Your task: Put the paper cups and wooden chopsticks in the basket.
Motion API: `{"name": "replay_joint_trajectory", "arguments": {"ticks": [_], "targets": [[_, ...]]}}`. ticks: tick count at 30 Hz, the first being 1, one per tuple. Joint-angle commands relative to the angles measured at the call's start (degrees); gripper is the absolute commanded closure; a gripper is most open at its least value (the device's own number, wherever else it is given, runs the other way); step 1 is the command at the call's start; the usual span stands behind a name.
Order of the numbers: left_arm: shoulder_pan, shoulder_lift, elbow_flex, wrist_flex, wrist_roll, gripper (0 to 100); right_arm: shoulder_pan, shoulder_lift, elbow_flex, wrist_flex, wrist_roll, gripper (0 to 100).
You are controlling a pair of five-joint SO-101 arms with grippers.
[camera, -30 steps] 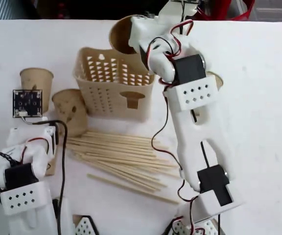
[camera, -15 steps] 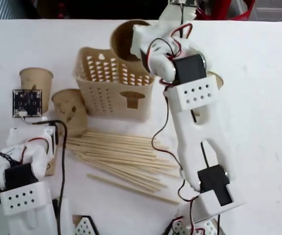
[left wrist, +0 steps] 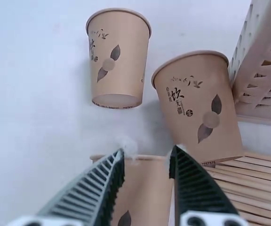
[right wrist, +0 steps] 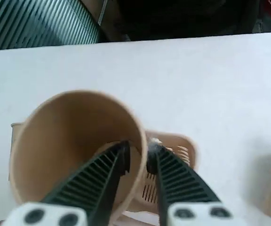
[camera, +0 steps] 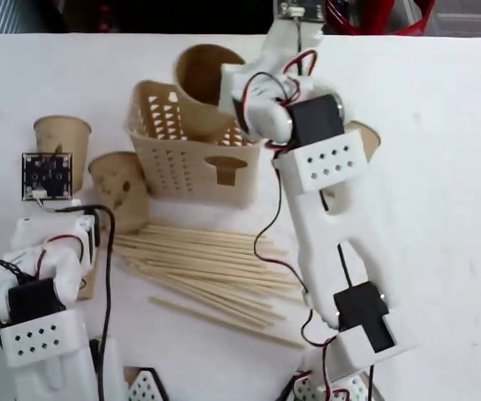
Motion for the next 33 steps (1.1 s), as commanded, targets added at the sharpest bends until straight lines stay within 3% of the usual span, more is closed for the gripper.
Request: {"name": "replay_joint_trajectory", "arguments": {"ticks": [1, 18, 22, 33], "targets": [[-0.22, -0.75, -0.26, -1.41, -0.09, 83, 0.48, -2.15, -0.97, 1.27, -0.18, 91.8], [-0.31, -0.75, -0.26, -1.41, -0.09, 83, 1.1, -0.4, -0.09, 0.48, 0.09, 94.4], [-0.31, -0.75, -0.26, -1.41, -0.09, 83, 1.8, -0.4, -0.44, 0.75, 6.42, 98.1], [-0.13, -0.75, -0.44, -1.41, -0.09, 83, 8.84, -2.59, 0.0, 3.82, 11.52, 98.1]]}}
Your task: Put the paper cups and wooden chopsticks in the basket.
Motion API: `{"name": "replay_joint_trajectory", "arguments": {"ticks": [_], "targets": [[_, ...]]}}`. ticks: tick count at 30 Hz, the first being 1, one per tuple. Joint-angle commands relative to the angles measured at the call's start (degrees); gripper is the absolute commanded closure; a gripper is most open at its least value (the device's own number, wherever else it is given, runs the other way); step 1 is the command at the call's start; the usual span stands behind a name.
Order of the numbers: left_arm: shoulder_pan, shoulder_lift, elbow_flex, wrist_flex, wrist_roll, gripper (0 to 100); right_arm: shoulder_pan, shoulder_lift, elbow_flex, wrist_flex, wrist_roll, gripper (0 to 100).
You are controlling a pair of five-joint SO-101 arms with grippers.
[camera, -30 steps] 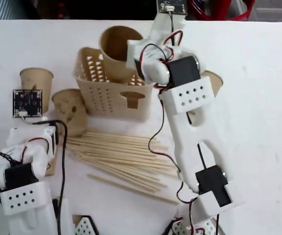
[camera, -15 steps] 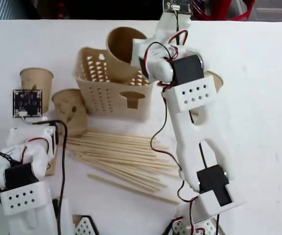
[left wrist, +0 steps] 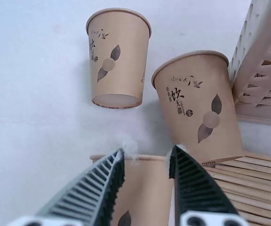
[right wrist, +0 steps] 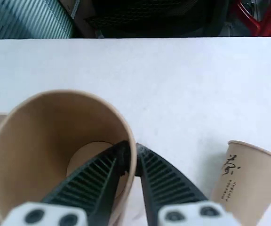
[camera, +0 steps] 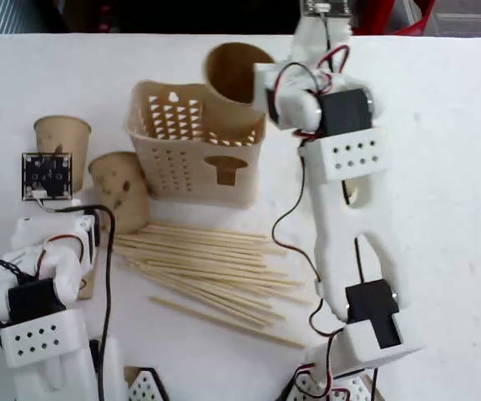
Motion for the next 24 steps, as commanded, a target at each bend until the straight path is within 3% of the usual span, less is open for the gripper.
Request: {"name": "replay_joint_trajectory", "arguments": {"ticks": [1, 8, 16, 24], "targets": [[-0.13, -0.75, -0.44, -1.41, -0.09, 83, 0.92, -2.24, -0.18, 2.24, 3.08, 98.0], [-0.4, -0.75, -0.44, -1.41, -0.09, 83, 0.84, 2.51, -0.18, 2.68, 3.08, 96.1], [-3.03, -0.75, -5.1, 0.09, -0.26, 83, -1.54, 1.36, -0.7, 6.64, 3.25, 68.2], [-7.08, -0.31, -18.11, 7.3, -0.44, 83, -5.58, -4.88, -0.62, 12.53, 14.24, 67.3]]}}
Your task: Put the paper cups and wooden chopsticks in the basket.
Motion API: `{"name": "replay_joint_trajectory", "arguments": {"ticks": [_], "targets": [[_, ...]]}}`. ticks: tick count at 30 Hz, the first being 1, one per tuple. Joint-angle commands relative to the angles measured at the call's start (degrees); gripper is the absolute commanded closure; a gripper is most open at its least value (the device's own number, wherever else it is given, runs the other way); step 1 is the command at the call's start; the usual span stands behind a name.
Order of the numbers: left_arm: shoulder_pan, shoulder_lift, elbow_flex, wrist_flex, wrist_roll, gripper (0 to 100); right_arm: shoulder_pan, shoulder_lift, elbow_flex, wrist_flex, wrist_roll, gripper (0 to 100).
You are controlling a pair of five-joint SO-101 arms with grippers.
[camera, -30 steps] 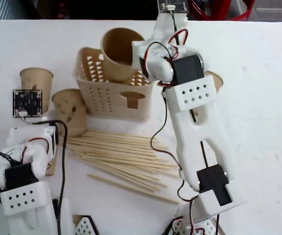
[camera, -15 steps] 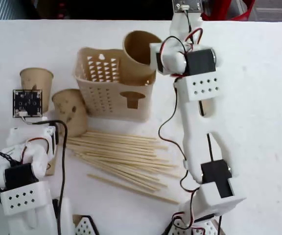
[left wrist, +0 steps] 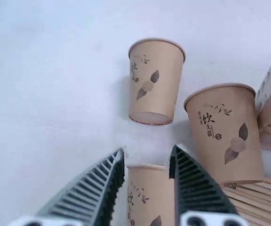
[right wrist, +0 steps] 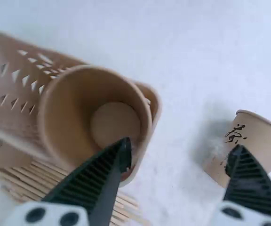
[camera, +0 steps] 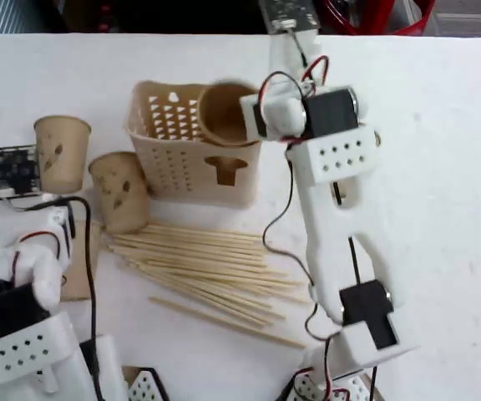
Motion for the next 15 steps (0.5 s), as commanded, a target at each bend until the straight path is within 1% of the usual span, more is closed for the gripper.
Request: {"name": "replay_joint_trajectory", "arguments": {"ticks": [1, 4, 7, 10, 12, 14, 15], "targets": [[-1.19, -0.31, -7.82, 2.29, -0.44, 83, -1.54, -5.23, -0.79, 3.03, 3.87, 67.3], [-2.95, 0.57, -12.57, 4.04, -0.44, 83, -1.01, -6.37, -0.79, 4.7, 4.04, 67.3], [-4.53, 7.08, -18.9, 6.15, -0.7, 83, -0.57, -7.96, -0.7, 5.67, 4.04, 68.1], [-5.67, 19.38, -26.29, 9.05, -5.27, 83, -0.66, -11.3, -0.35, 8.4, 4.04, 77.8], [-5.67, 28.18, -31.74, 13.01, -8.53, 83, -0.66, -13.93, 0.18, 9.63, 4.13, 84.9], [-5.67, 36.44, -36.84, 17.49, -11.52, 83, -0.4, -17.45, 3.78, 9.54, 4.13, 89.1], [-5.49, 40.4, -39.47, 19.96, -12.66, 82, 0.04, -19.12, 6.86, 9.45, 4.13, 89.4]]}}
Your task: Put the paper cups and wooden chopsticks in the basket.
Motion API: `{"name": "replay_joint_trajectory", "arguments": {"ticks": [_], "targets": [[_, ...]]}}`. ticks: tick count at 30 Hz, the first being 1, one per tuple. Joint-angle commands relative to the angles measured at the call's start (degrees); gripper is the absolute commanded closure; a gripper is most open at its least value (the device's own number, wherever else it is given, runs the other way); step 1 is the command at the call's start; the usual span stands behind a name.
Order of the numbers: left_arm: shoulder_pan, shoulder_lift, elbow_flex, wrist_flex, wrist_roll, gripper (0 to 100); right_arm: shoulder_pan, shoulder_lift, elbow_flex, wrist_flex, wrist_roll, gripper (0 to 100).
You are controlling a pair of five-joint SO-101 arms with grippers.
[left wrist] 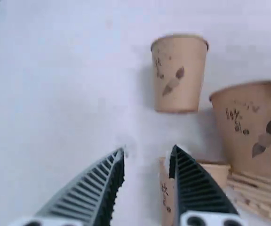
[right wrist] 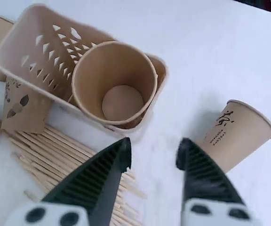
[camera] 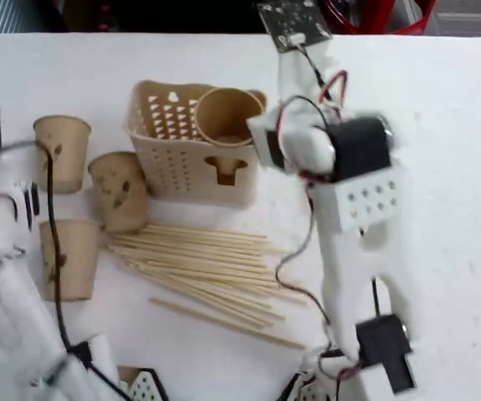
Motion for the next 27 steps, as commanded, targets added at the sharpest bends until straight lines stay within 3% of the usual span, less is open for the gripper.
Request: {"name": "replay_joint_trajectory", "arguments": {"ticks": [1, 7, 11, 14, 17, 21, 27], "targets": [[-0.4, 14.9, -11.96, 8.26, -5.01, 80, 0.84, -9.01, 9.32, 0.31, 1.41, 88.9], [-0.57, 36.62, -34.02, 24.44, -7.3, 71, 1.19, -18.77, 38.42, -6.29, 13.45, 85.4], [-2.15, 52.35, -45.71, 25.14, -4.22, 71, 1.98, -22.99, 55.47, -13.05, 17.93, 85.4], [-2.33, 60.79, -50.46, 25.14, -10.46, 71, 2.33, -25.45, 65.14, -17.01, 25.23, 85.4], [-1.54, 63.25, -56.79, 25.05, -30.59, 71, 2.07, -28.0, 72.79, -19.56, 31.38, 85.4], [0.84, 61.85, -57.85, 25.14, -55.56, 71, 2.33, -31.78, 78.07, -20.53, 32.7, 85.4], [6.02, 61.32, -57.14, 25.14, -75.25, 73, 2.33, -39.43, 84.57, -20.18, 32.7, 85.4]]}}
